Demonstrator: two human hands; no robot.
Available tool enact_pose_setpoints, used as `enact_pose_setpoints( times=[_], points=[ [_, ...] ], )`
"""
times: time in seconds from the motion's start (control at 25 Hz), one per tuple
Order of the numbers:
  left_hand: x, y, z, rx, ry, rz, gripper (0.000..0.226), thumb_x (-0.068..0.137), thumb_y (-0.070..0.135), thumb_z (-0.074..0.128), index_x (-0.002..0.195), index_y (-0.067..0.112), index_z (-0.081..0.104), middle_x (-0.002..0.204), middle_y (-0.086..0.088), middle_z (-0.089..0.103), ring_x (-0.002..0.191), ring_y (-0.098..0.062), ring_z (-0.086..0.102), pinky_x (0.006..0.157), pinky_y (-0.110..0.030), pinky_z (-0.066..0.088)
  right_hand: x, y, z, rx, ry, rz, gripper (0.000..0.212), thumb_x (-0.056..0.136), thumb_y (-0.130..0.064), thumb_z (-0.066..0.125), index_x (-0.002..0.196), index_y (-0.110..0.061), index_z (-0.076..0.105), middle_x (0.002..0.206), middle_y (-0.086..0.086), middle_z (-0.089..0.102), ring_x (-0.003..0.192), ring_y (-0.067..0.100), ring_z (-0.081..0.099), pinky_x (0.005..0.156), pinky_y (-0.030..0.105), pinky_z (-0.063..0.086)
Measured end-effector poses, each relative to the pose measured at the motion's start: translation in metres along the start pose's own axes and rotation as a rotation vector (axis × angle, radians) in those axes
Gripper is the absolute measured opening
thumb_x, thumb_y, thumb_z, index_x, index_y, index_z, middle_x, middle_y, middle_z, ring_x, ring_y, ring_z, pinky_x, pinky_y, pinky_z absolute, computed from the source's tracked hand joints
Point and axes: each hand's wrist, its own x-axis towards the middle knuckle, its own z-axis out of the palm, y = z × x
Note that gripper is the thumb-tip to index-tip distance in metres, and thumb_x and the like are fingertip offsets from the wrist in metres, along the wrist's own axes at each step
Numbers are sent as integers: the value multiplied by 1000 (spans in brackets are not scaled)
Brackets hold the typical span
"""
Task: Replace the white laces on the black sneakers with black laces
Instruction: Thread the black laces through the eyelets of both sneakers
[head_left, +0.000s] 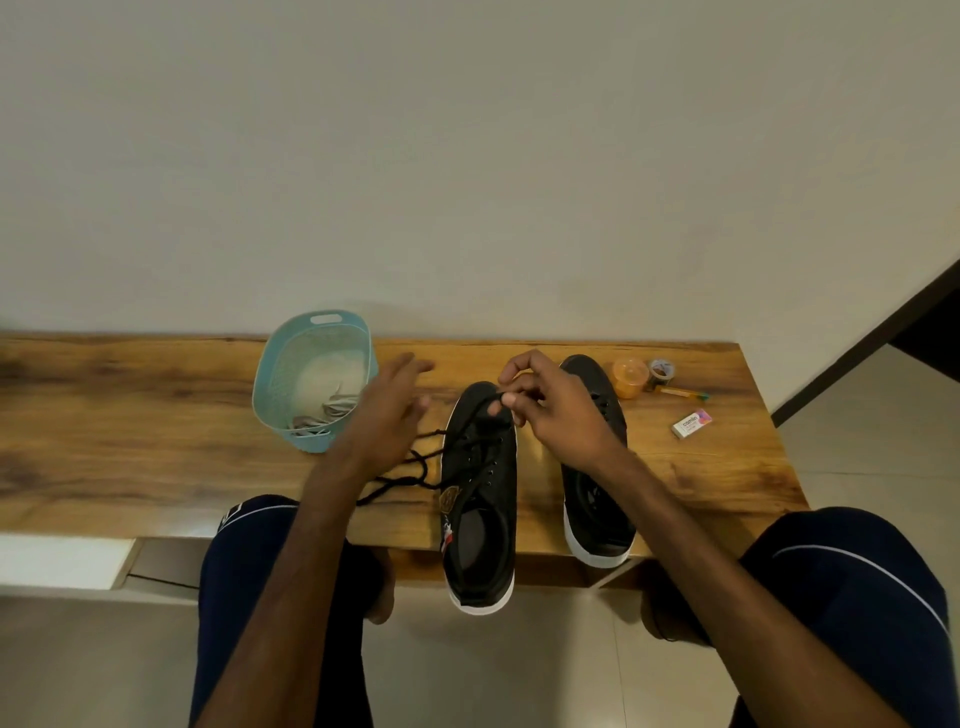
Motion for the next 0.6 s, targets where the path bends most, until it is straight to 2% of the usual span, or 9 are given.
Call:
enact_pose_setpoints(
  times=[0.04,0.12,0.16,0.24,0.32,0.36,0.48,0.6],
  points=[
    [0,10,9,-145,-47,104,41,102,16,48,143,15,46,145,-5,47,134,-17,44,110,-40,39,-1,0,6,-47,12,-26,13,97,-1,57,107,-10,53,87,0,74,77,4,68,68,22,54],
    [2,23,23,-259,-94,152,29,104,20,47,130,17,58,113,-1,68,101,-10,64,88,-32,51,-2,0,15,-105,67,-66,12,96,-3,61,101,-11,54,85,-4,70,78,4,68,68,18,53],
    [5,25,26,-246,-82,137,23,103,20,48,119,17,63,96,0,70,86,-11,65,77,-32,54,-3,0,18,-129,104,-77,13,95,-4,63,98,-12,54,84,-5,68,78,2,67,67,14,50],
    [10,22,25,-227,-55,115,18,102,19,50,101,15,68,80,-1,64,73,-16,61,67,-35,57,-5,2,21,-161,194,-72,13,94,-9,66,96,-14,55,84,-9,65,78,-1,66,66,11,48],
    [13,16,20,-235,17,59,18,101,17,51,93,15,67,76,3,60,67,-14,58,59,-32,56,-7,8,20,-227,251,-6,12,96,-20,64,104,-13,60,93,-6,67,87,2,64,72,17,51],
    [14,12,17,-236,97,10,17,101,15,51,93,14,66,76,4,61,64,-13,57,57,-31,54,-8,12,21,-290,221,62,19,98,-25,60,112,-13,61,102,-3,68,94,6,64,79,21,52],
    [15,7,11,-429,247,-149,16,101,4,48,102,9,63,85,-5,67,62,-17,59,54,-33,57,-17,23,37,-382,-20,223,30,104,-26,49,129,-15,61,120,5,67,111,18,62,93,32,51],
    [16,7,8,-607,194,-198,30,101,-5,40,117,8,62,97,-8,63,69,-16,61,52,-30,58,-29,20,62,-399,-126,110,28,104,-21,48,124,-15,65,116,7,70,107,21,64,91,36,52]
  ],
)
